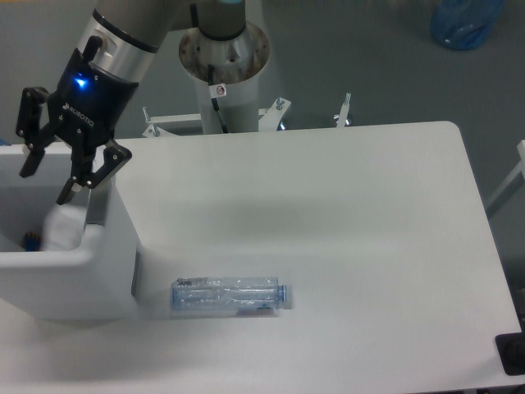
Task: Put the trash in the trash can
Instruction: 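Move the open gripper back over the clear plastic bottle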
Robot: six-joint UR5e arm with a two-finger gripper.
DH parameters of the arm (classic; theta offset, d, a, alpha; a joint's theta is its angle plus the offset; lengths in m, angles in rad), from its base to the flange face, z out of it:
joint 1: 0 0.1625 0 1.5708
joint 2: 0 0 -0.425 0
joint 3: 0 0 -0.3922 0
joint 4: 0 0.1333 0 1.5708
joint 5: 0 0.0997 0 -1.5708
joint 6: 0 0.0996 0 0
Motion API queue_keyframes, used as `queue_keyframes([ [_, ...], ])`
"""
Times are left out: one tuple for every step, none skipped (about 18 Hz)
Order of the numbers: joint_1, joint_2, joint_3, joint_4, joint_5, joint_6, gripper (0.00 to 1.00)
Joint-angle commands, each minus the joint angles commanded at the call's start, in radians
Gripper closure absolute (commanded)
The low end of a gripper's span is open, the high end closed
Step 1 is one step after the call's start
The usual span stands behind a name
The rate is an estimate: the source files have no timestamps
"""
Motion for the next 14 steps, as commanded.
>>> queue_keyframes([
  [0.006,-0.008,0.003,0.008,0.000,0.002,0.00],
  [0.027,-0.023,0.002,0.026,0.000,0.000,0.00],
  [0.070,-0.037,-0.003,0.040,0.009,0.000,0.00],
  [0.107,-0.054,-0.003,0.046,0.032,0.002,0.00],
  [0.133,-0.078,-0.002,0.049,0.049,0.003,0.00],
  [0.153,-0.106,-0.005,0.051,0.058,0.018,0.00],
  [0.166,-0.135,-0.009,0.051,0.069,0.049,0.00],
  [0.175,-0.161,-0.014,0.051,0.087,0.090,0.00],
  [0.193,-0.184,-0.020,0.052,0.115,0.139,0.00],
  [0.213,-0.204,-0.020,0.051,0.141,0.188,0.00],
  [0.224,-0.218,-0.018,0.052,0.152,0.231,0.00],
  [0.232,-0.232,-0.018,0.051,0.153,0.267,0.00],
  [0.245,-0.241,-0.020,0.051,0.155,0.288,0.00],
  [0.247,-0.250,-0.021,0.051,0.155,0.311,0.00],
])
